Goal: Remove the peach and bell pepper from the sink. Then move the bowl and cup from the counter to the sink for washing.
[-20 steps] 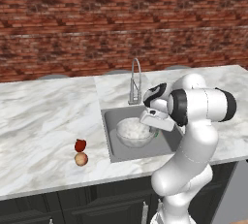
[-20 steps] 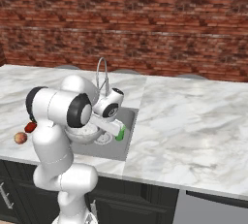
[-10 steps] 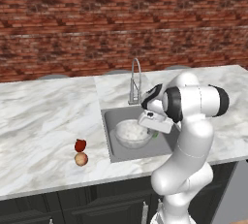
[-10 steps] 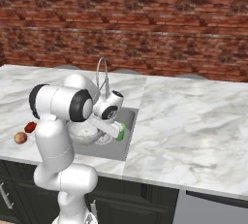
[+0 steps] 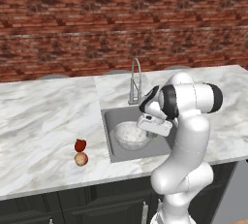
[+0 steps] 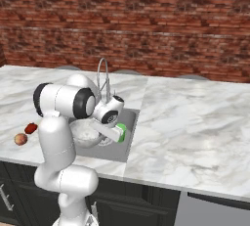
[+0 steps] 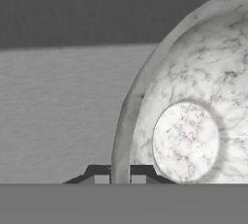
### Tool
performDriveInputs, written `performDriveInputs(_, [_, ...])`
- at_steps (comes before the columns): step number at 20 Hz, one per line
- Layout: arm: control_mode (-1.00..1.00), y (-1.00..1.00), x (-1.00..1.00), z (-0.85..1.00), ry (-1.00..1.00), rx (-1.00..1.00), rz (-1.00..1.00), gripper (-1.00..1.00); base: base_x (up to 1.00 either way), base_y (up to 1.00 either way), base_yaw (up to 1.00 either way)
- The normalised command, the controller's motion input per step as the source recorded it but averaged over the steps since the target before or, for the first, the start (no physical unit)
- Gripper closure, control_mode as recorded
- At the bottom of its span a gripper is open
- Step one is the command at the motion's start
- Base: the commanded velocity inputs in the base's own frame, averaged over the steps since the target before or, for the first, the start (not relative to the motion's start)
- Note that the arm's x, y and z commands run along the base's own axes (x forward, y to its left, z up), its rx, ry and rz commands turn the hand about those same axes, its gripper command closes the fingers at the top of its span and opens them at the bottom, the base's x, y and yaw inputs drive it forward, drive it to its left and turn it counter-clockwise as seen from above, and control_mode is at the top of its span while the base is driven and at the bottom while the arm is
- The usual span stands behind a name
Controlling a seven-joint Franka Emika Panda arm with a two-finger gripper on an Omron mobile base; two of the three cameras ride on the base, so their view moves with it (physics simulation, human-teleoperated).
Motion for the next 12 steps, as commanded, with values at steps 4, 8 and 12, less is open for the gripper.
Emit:
performDriveInputs(4, [-1.0,0.05,0.13,-0.18,0.0,0.0,-0.02,1.0,0.0,0.0,0.0])
performDriveInputs(8, [-1.0,0.05,0.11,-0.13,0.0,0.0,-0.01,1.0,0.0,0.0,0.0])
performDriveInputs(12, [-1.0,0.02,0.13,-0.15,0.0,0.0,-0.02,1.0,0.0,0.0,0.0])
